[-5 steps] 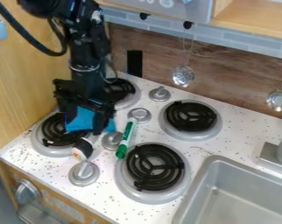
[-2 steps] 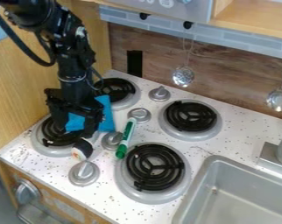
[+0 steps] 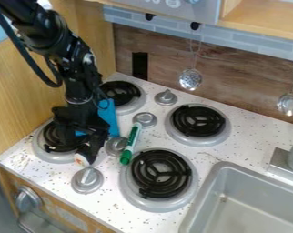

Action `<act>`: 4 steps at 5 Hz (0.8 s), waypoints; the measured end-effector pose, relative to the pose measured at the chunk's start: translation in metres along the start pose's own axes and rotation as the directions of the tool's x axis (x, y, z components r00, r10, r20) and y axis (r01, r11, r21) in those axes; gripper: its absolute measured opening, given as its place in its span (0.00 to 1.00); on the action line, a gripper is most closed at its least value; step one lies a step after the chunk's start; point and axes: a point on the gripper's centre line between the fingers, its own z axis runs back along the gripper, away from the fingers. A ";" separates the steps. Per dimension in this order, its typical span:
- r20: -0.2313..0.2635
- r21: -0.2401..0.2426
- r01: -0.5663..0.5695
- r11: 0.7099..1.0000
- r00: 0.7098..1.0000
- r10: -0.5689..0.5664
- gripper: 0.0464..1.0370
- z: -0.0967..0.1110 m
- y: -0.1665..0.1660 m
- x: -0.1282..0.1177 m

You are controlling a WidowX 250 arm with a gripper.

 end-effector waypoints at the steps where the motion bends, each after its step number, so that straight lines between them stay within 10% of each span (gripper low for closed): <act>1: -0.006 0.022 0.005 1.000 1.000 -0.005 0.96 -0.011 0.002 0.001; 4: -0.023 0.032 -0.007 0.999 1.000 0.008 0.91 -0.026 0.003 0.004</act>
